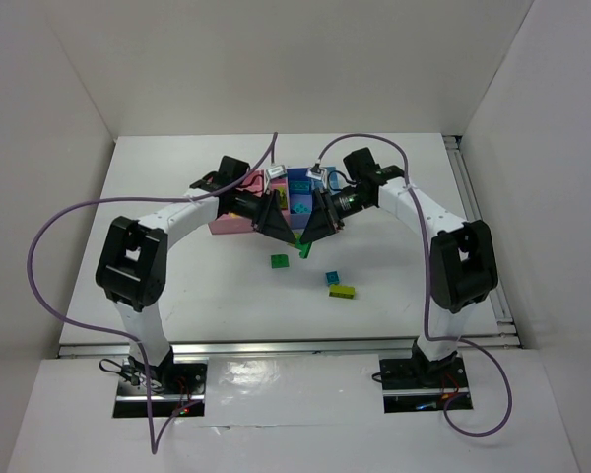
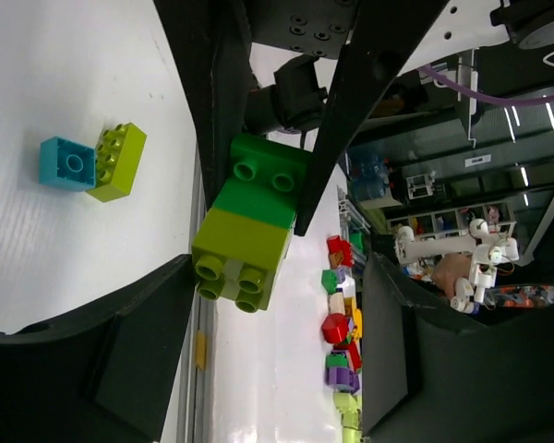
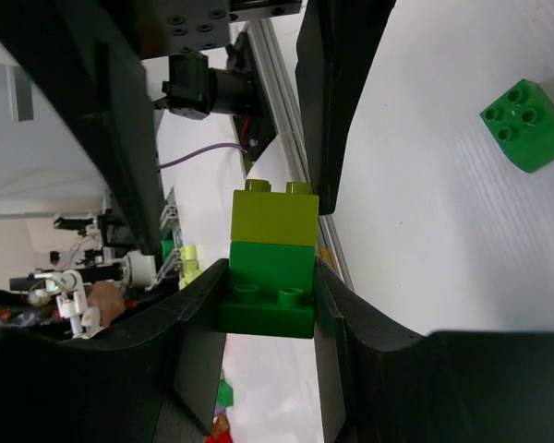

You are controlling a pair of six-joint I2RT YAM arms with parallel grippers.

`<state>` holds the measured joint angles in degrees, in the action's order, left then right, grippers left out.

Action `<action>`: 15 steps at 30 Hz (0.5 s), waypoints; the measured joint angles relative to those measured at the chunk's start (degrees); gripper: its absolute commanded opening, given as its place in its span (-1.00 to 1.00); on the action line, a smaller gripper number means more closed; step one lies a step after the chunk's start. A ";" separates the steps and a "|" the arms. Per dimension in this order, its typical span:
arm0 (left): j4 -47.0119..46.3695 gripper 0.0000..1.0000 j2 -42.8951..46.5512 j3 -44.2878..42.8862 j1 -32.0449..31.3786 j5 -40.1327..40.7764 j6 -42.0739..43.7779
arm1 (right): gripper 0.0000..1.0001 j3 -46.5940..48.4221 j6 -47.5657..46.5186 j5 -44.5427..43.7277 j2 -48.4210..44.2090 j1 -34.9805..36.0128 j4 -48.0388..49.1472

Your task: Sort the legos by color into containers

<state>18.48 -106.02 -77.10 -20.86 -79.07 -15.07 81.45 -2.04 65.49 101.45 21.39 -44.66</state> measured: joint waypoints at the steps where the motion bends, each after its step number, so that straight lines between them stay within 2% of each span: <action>1: -0.22 0.37 0.00 0.00 -0.02 -0.22 -0.22 | -0.41 0.00 0.02 0.39 0.20 0.00 0.00; 5: -1.11 0.29 -0.98 0.02 -0.02 -1.44 -0.39 | -0.41 0.00 0.02 1.14 0.28 0.00 0.00; 10: -1.92 0.29 -1.81 0.00 -0.46 -2.71 -0.35 | -0.41 0.37 0.24 1.49 0.61 0.00 0.11; 13: -2.23 0.11 -2.27 0.00 -0.92 -2.91 -0.28 | -0.41 0.42 0.72 1.97 0.87 0.00 0.11; 15: -2.25 -0.10 -2.71 0.00 -1.03 -2.89 -0.22 | -0.41 0.44 0.98 2.34 0.94 0.02 0.20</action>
<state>16.23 -108.73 -77.10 -21.89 -81.95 -15.29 81.89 -1.06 67.83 102.39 21.41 -44.47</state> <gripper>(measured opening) 0.526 0.447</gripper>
